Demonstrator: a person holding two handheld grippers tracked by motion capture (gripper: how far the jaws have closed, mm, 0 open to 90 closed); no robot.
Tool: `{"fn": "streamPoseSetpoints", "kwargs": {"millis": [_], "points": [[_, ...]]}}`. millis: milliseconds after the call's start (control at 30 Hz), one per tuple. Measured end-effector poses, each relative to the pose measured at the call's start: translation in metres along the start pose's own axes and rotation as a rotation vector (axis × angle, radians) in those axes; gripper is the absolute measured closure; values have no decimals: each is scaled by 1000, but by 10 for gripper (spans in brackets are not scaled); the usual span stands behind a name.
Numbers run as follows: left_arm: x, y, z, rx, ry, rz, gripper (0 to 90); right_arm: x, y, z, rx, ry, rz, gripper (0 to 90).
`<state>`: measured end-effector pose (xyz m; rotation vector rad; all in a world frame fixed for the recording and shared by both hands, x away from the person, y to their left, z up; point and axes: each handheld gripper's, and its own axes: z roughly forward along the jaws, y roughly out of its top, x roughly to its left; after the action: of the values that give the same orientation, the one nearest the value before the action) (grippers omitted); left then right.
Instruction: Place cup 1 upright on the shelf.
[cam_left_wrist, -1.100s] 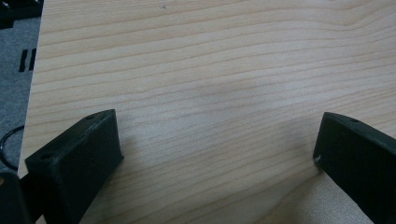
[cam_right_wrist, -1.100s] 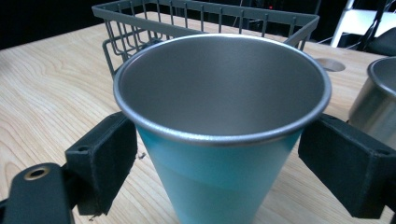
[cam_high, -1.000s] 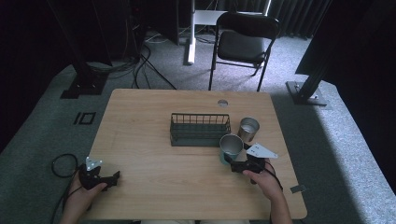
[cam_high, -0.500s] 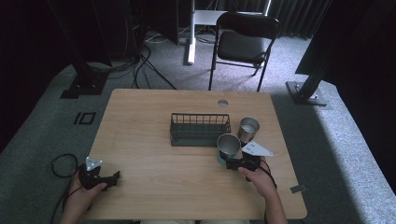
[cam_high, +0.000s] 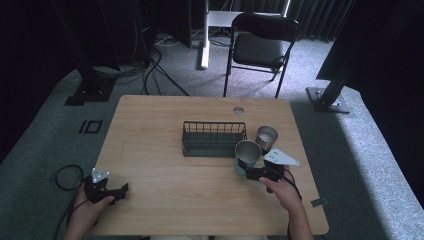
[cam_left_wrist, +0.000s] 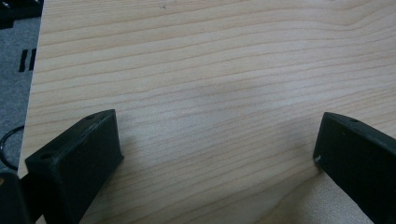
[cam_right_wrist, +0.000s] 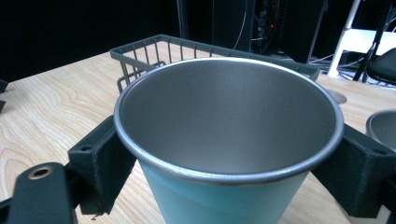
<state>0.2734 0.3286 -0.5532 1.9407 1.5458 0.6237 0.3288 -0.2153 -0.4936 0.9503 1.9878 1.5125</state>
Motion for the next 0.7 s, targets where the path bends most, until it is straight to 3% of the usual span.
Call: {"fn": "streamPoseSetpoints", "kwargs": {"millis": [367,700], "points": [[0,0,0,1,-1,-1,13,-1,36,-6,-42,0,-2,127],[0,0,0,-1,0,-1,13,1,69,2,-73,3,6,128]]}}
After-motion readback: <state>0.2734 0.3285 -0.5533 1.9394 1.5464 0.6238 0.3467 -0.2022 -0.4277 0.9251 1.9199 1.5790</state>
